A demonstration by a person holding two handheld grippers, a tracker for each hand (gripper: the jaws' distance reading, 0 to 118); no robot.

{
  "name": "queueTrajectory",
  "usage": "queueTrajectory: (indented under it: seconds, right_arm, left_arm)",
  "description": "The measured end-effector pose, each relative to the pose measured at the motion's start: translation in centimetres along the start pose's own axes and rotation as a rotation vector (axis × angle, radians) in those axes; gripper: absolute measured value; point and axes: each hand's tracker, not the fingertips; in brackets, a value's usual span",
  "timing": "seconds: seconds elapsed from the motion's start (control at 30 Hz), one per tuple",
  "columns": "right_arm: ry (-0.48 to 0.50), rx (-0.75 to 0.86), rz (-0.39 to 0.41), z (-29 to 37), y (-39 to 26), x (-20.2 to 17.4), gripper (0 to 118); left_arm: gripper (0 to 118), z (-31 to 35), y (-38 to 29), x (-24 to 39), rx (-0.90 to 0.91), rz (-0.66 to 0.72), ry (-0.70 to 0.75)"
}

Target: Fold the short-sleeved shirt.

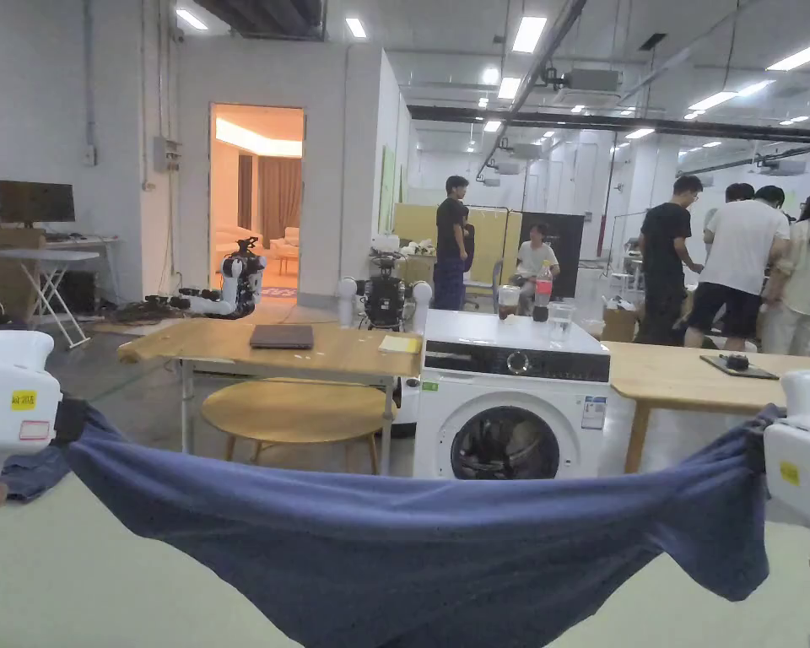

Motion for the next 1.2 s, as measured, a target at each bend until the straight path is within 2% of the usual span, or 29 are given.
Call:
queueTrajectory:
  seconds: [0.23, 0.6, 0.83, 1.07, 1.13, 1.17, 1.2]
  right_arm:
    - [0.014, -0.107, 0.038, 4.8, -10.7, 0.1, 0]
    - [0.014, -0.288, 0.041, 11.5, -22.6, 0.8, 0]
    - [0.014, -0.35, 0.037, 12.3, -26.6, 0.9, 0]
    - [0.003, -0.352, 0.009, 12.6, -27.9, 0.6, 0]
    - [0.0, -0.333, -0.003, 13.0, -27.4, 0.1, 15]
    - [0.002, -0.319, -0.011, 13.4, -27.1, -0.2, 29]
    - [0.007, -0.3, -0.021, 13.6, -26.8, -0.7, 44]
  left_arm:
    - [0, 2.5, -12.0, -0.7, -0.075, 0.044, -0.032]
    - [0, 8.0, -26.3, -2.6, -0.199, 0.109, -0.032]
    - [0, 7.8, -31.2, -3.2, -0.309, 0.123, -0.02]
    - [0, 7.1, -31.6, -2.7, -0.354, 0.114, 0.007]
    - [18, 7.2, -31.1, -2.3, -0.346, 0.1, 0.027]
    - [28, 7.4, -30.8, -2.0, -0.334, 0.093, 0.03]
    - [33, 7.6, -30.4, -1.6, -0.315, 0.087, 0.024]
